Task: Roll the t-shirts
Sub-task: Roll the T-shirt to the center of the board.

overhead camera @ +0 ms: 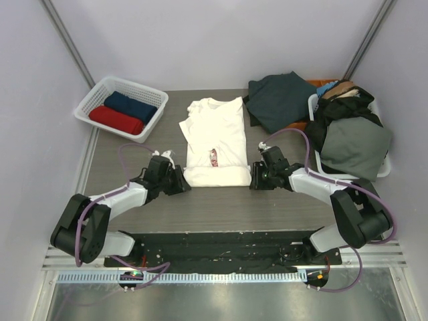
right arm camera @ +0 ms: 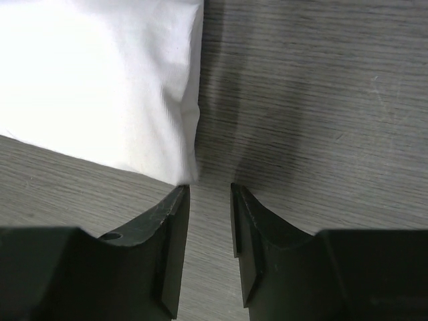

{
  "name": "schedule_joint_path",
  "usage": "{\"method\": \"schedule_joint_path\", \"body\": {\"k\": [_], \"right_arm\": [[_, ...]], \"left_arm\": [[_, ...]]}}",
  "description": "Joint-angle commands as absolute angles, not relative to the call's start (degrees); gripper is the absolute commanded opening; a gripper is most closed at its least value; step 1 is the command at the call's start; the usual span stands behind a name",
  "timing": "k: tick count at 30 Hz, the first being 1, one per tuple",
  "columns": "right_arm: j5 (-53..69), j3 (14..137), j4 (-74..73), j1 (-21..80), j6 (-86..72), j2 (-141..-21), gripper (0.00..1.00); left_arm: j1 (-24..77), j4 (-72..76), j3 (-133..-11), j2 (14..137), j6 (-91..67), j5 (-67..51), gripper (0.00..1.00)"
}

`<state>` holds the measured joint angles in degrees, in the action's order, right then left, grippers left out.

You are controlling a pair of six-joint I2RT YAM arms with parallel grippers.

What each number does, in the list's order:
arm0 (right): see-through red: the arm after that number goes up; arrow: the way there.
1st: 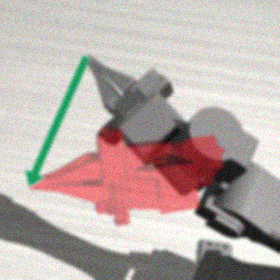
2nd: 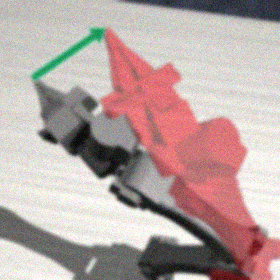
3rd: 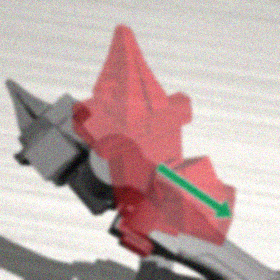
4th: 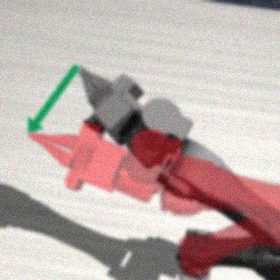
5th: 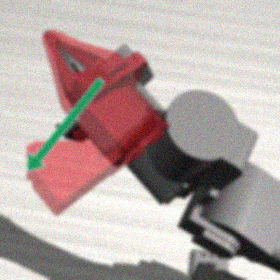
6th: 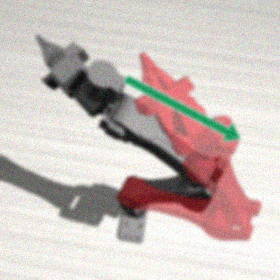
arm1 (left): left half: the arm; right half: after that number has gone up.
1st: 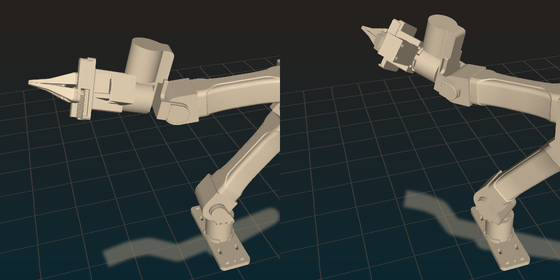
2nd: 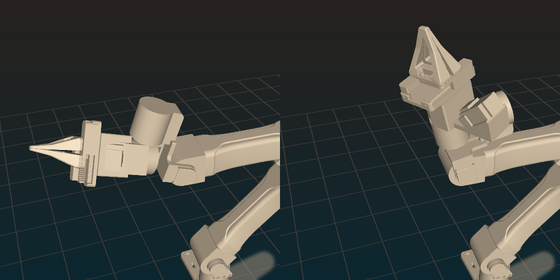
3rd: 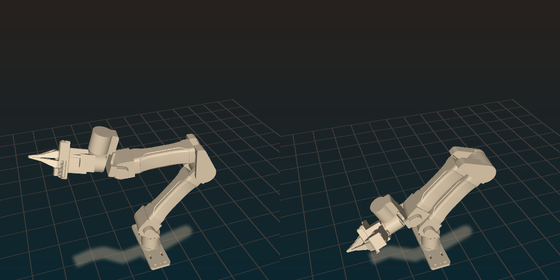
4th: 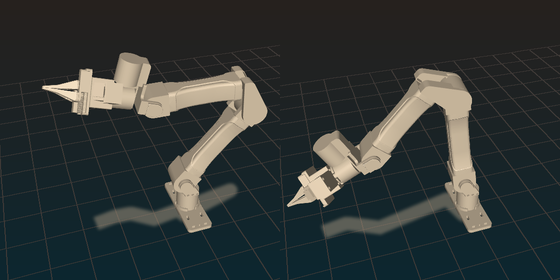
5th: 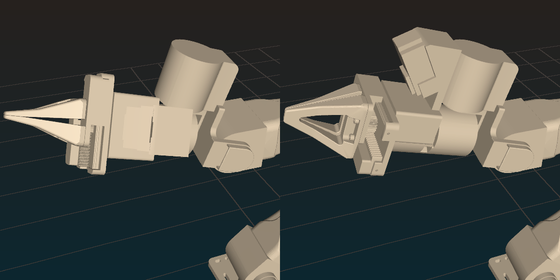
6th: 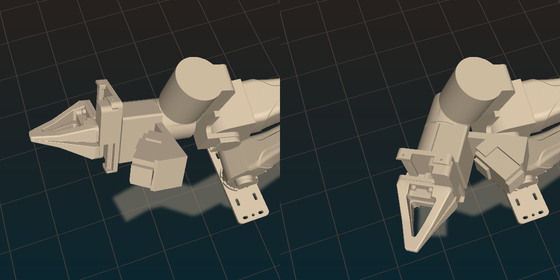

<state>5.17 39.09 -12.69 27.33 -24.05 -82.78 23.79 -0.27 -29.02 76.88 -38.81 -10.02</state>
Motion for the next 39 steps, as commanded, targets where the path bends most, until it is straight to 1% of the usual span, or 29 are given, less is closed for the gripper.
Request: {"method": "schedule_joint_path", "body": {"k": [1,7,10,16,19,21,22,24,25,26,27,28,29,39], "right_arm": [[6.2,41.0,-11.2,27.8,-22.9,-82.5,0.39],[6.4,40.1,-11.5,27.8,-22.2,-80.1,0.44],[6.4,41.2,-11.4,27.9,-21.7,-81.5,0.45],[7.7,43.2,-10.4,27.9,-21.5,-84.7,0.38],[8.2,43.6,-9.9,27.9,-21.4,-85.3,0.38],[8.3,43.9,-9.9,27.9,-21.4,-85.5,0.35],[8.3,43.9,-9.9,27.8,-21.4,-85.6,0.34],[8.8,44.1,-9.7,27.9,-21.4,-86.0,0.27],[9.0,44.2,-9.7,27.9,-21.4,-86.1,0.24],[9.2,44.2,-9.7,27.9,-21.4,-86.2,0.16],[9.3,44.4,-9.8,27.9,-21.4,-86.3,0.12],[9.6,44.4,-9.9,27.9,-21.4,-86.3,0.08],[9.6,44.4,-10.0,27.9,-21.5,-86.2,0.01],[11.7,40.0,-11.1,27.9,-23.3,-80.3,0.01]], "left_arm": [[24.0,0.4,-30.8,77.8,-36.9,-9.1,0.38],[24.0,0.3,-31.1,78.1,-36.6,-9.5,0.35],[24.0,0.1,-31.7,79.2,-36.3,-8.9,0.34],[24.1,0.2,-33.0,81.2,-35.5,-7.5,0.36],[24.0,0.2,-33.2,81.3,-35.2,-6.9,0.36],[24.0,0.2,-33.4,81.5,-35.1,-6.8,0.35],[24.0,0.2,-33.7,81.9,-35.2,-6.7,0.33],[24.0,0.3,-34.1,82.4,-34.7,-7.2,0.28],[24.0,0.3,-34.4,83.1,-34.6,-7.5,0.22],[24.0,0.4,-34.6,83.2,-34.4,-7.7,0.17],[24.0,0.3,-34.7,83.4,-34.3,-8.1,0.12],[24.0,0.4,-34.7,83.5,-34.3,-8.2,0.03],[24.0,0.4,-34.6,83.2,-34.1,-8.3,0.0],[24.1,0.1,-30.8,78.6,-36.6,-11.9,0.0]]}}
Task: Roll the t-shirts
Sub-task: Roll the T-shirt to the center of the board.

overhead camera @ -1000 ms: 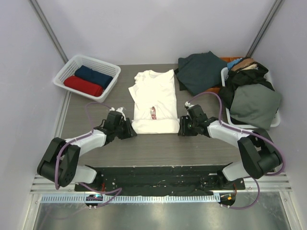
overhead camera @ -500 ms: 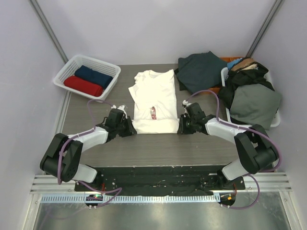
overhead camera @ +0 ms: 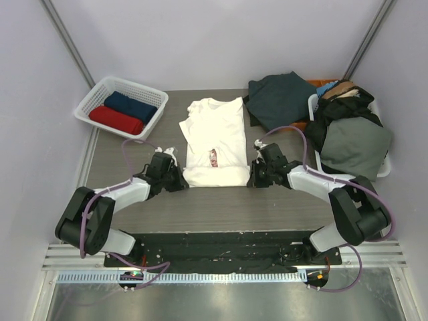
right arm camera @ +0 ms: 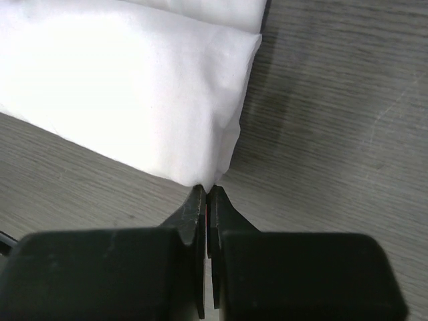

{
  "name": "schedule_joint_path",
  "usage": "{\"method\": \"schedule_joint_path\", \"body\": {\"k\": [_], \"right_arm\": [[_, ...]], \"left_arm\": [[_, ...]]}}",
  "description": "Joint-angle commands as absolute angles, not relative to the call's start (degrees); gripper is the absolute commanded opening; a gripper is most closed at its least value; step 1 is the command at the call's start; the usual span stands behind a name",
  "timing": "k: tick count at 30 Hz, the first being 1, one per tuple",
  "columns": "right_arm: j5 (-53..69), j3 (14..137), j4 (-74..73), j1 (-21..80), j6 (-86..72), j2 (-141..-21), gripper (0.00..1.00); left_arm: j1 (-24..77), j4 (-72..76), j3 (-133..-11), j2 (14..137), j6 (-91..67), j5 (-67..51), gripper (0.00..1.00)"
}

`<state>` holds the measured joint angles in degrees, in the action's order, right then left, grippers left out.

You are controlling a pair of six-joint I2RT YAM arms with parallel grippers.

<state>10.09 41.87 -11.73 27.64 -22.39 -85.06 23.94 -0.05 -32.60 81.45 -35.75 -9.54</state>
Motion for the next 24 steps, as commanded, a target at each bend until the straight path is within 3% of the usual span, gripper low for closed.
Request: {"method": "schedule_joint_path", "body": {"k": [1,17,24], "right_arm": [[12.1,39.5,-11.1,27.9,-23.5,-79.6,0.01],[14.5,28.8,-14.1,29.6,-29.4,-63.5,0.01],[15.8,32.2,-15.8,29.5,-27.8,-65.8,0.01]], "left_arm": [[24.2,0.1,-30.3,78.2,-37.2,-12.2,0.0],[28.7,-7.4,-22.9,61.0,-42.6,-12.3,0.0],[28.7,-13.1,-28.6,63.7,-42.6,-13.7,0.0]]}}
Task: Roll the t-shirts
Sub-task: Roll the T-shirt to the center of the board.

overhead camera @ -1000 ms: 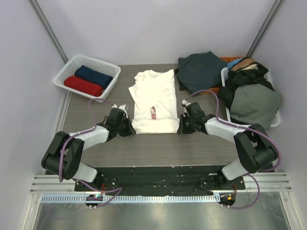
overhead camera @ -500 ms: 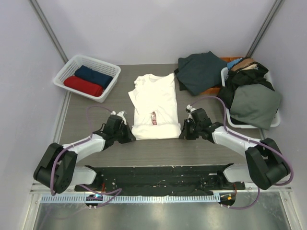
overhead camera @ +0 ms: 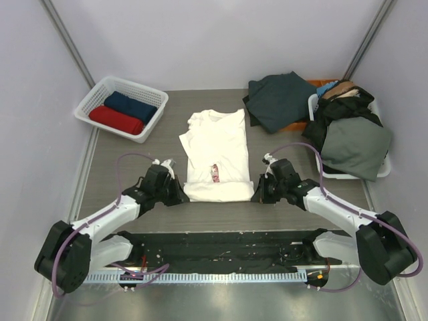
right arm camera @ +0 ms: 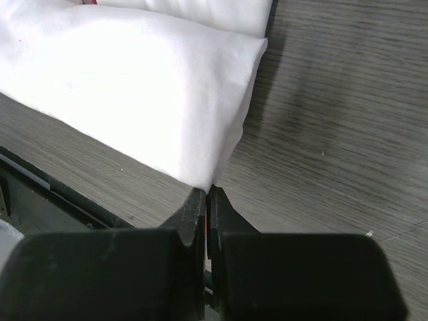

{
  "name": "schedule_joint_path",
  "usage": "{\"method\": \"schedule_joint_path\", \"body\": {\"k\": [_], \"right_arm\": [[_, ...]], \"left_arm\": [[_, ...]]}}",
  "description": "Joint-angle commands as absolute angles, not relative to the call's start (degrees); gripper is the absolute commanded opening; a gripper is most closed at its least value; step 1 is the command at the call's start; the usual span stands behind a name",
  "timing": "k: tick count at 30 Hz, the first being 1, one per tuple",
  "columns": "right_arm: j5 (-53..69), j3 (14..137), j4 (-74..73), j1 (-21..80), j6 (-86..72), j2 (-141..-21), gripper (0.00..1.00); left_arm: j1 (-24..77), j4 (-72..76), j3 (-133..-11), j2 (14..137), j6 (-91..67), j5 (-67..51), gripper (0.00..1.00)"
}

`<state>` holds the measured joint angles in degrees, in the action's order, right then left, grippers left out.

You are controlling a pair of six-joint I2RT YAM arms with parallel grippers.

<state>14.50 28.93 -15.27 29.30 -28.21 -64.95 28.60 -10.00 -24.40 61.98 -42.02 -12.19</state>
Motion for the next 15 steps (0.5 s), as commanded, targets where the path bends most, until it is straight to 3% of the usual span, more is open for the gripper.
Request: {"method": "schedule_joint_path", "body": {"k": [1,15], "right_arm": [[15.7,33.0,-15.8,29.5,-27.7,-66.1,0.01],[15.6,41.2,-17.9,27.7,-25.8,-71.6,0.01]], "left_arm": [[28.7,-12.9,-29.1,64.2,-42.6,-14.6,0.0],[25.8,-14.7,-35.3,68.6,-41.9,-16.0,0.0]]}}
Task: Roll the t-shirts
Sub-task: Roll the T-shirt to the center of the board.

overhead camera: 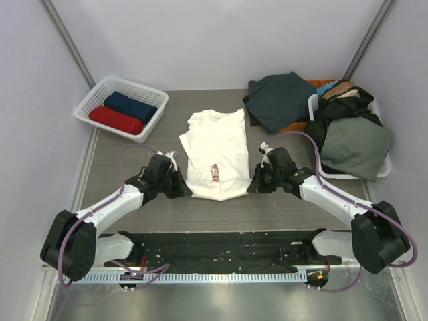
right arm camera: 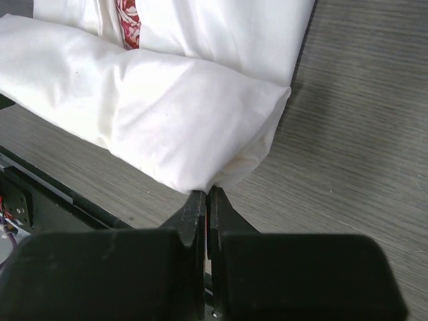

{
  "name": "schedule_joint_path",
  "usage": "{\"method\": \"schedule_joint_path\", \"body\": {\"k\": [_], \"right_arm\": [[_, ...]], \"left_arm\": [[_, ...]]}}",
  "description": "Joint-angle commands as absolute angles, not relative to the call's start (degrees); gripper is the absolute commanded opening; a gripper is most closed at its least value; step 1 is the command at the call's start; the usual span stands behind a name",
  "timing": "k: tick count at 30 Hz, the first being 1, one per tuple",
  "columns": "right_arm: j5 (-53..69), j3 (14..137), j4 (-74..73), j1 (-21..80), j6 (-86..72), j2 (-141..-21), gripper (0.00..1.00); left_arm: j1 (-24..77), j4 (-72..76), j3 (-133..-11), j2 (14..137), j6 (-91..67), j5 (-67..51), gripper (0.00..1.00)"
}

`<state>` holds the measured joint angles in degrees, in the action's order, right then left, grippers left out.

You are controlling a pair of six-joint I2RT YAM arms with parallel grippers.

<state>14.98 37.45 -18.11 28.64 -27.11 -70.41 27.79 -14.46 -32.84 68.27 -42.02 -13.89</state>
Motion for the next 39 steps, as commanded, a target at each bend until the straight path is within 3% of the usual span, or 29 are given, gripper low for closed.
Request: {"method": "schedule_joint_path", "body": {"k": [1,23,39], "right_arm": [[15.6,41.8,-17.9,27.1,-25.7,-72.1,0.01],[18.7,52.5,-17.7,20.4,-24.4,-84.9,0.01],[16.8,57.8,-12.3,17.9,-27.2,-96.8,0.01]], "left_arm": [[25.5,-14.3,-35.5,68.7,-41.9,-16.4,0.0],[16.0,-7.8,-41.5,82.2,-43.4,-25.9,0.0],[11.8,-2.7,-46.0,94.0,-45.4,-25.1,0.0]]}}
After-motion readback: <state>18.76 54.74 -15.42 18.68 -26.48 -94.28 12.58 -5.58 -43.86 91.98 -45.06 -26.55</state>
